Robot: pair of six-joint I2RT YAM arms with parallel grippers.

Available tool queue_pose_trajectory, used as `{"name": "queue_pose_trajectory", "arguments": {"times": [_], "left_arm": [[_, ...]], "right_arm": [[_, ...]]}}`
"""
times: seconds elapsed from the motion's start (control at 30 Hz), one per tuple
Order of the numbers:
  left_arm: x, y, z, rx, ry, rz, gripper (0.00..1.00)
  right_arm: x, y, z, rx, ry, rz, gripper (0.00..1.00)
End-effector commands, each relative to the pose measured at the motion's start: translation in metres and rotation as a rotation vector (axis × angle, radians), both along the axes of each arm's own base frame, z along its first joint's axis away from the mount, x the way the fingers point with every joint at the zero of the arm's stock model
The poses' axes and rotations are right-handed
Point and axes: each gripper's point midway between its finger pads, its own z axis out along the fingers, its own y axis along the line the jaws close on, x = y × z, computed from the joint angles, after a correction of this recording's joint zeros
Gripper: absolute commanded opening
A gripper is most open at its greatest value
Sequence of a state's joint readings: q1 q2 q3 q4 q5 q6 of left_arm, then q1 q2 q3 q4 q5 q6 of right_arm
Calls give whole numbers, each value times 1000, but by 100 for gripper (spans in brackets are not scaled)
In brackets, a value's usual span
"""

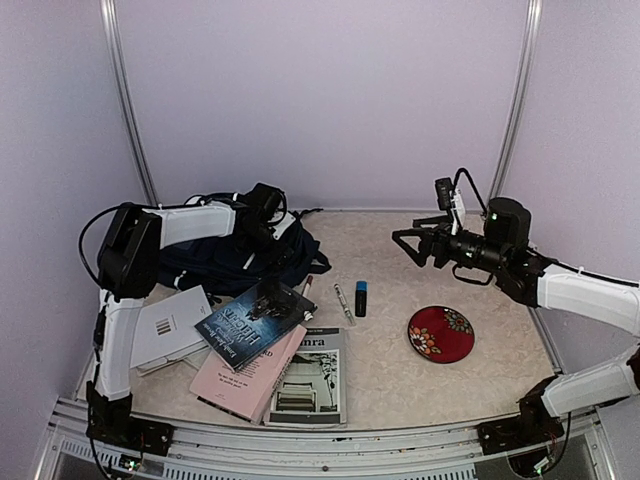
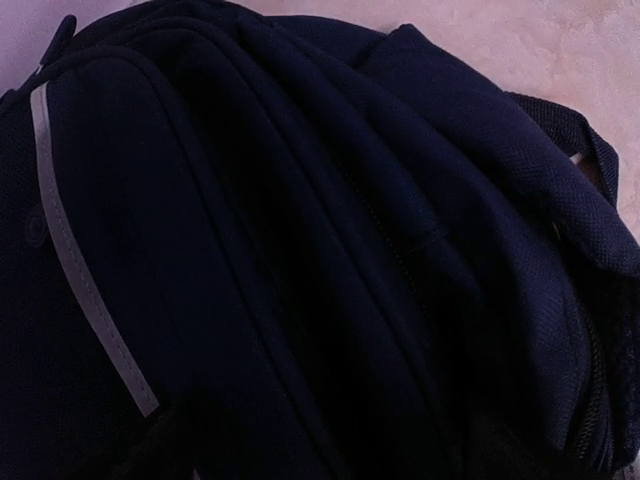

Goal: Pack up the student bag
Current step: Pick up the student bag from the corner of the board, then pass from the left arm to the right

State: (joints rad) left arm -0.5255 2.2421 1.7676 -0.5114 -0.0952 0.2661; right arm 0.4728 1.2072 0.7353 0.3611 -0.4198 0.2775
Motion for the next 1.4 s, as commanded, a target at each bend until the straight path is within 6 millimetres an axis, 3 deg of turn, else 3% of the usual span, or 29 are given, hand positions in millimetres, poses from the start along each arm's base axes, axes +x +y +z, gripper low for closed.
{"name": "queue_pose_trajectory", "arguments": {"times": [0.0,0.1,0.13,0.2,0.27,0.43,0.53,0.63,0.77,0.9,1.03,1.13,1.23,1.37], "left_arm": [[23,21,10,81,-58,79,72],[31,18,23,62,-118,79,12],[34,20,28,67,-144,85,0],[38,25,43,83,-184,93,0],[42,30,74,64,-247,113,0],[37,40,205,-86,-521,142,0],[32,62,261,-137,-612,183,0],[16,70,307,-197,-672,167,0],[-27,60,365,-318,-756,99,0],[-75,33,373,-461,-725,7,0],[-120,20,359,-552,-705,-36,0],[-141,6,341,-622,-648,-65,0],[-157,-20,323,-650,-588,-128,0],[-163,-41,309,-690,-539,-154,0]], "right_arm": [[-16,16,11,11,-31,74,90],[-24,17,15,17,-46,83,90],[-27,17,18,19,-53,83,90],[-31,16,23,20,-65,83,91],[-36,15,30,26,-81,84,91],[-39,18,49,54,-105,95,91],[-41,30,55,63,-106,131,91],[-41,45,60,64,-106,160,91],[-40,74,62,57,-69,220,90],[-61,98,85,123,-59,416,91],[-49,99,89,121,-12,371,91],[-39,96,73,78,42,302,91],[-30,93,49,66,138,244,91],[-32,102,15,118,301,269,99]]}}
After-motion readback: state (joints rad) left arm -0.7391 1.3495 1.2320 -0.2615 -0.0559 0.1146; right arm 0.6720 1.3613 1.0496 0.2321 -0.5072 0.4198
